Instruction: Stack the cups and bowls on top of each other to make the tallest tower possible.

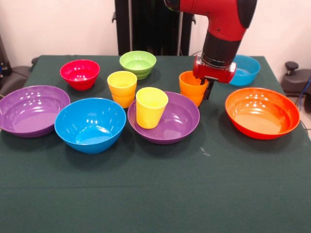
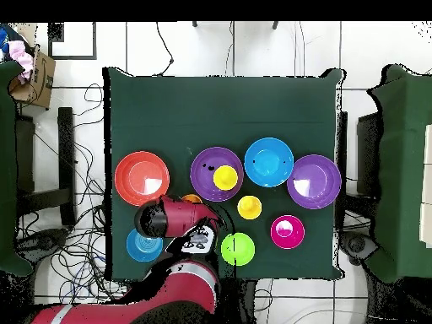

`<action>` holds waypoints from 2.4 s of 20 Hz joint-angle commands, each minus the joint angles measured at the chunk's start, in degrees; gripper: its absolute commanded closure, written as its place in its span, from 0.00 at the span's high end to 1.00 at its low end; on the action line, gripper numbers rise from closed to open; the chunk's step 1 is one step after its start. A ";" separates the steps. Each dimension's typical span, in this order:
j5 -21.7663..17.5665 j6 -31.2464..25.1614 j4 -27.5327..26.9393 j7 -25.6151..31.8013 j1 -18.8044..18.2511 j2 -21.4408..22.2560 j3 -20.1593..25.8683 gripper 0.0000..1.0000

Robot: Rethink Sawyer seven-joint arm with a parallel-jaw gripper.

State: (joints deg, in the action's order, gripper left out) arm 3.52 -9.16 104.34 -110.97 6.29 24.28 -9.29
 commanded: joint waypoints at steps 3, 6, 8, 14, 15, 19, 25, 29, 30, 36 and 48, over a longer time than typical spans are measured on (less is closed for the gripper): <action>0.75 -10.18 -4.60 -4.82 0.31 -0.11 4.87 0.00; 0.62 -11.97 -3.76 -5.14 0.69 1.61 4.41 0.00; 0.52 -12.05 -4.04 -5.16 0.80 1.47 4.27 0.00; -0.31 -2.65 -7.27 -4.98 -1.33 -6.73 6.88 0.00; -0.20 -3.17 -6.69 -5.30 -1.08 -6.06 6.66 0.00; 0.20 -6.47 -5.71 -5.66 -0.33 -4.01 5.91 0.00; 0.79 -10.27 -2.88 -6.38 0.55 0.74 5.38 0.00; 1.06 -13.37 -1.16 -6.41 0.90 4.61 5.26 0.00; 1.05 -13.54 -1.04 -6.40 0.90 4.91 5.29 0.00; 1.39 -18.19 0.34 -6.79 1.93 9.66 4.50 0.00; 2.50 -25.72 0.86 -7.32 1.93 15.05 5.05 0.00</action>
State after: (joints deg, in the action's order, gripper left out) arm 3.82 -28.71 103.33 -110.97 8.23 37.28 -9.26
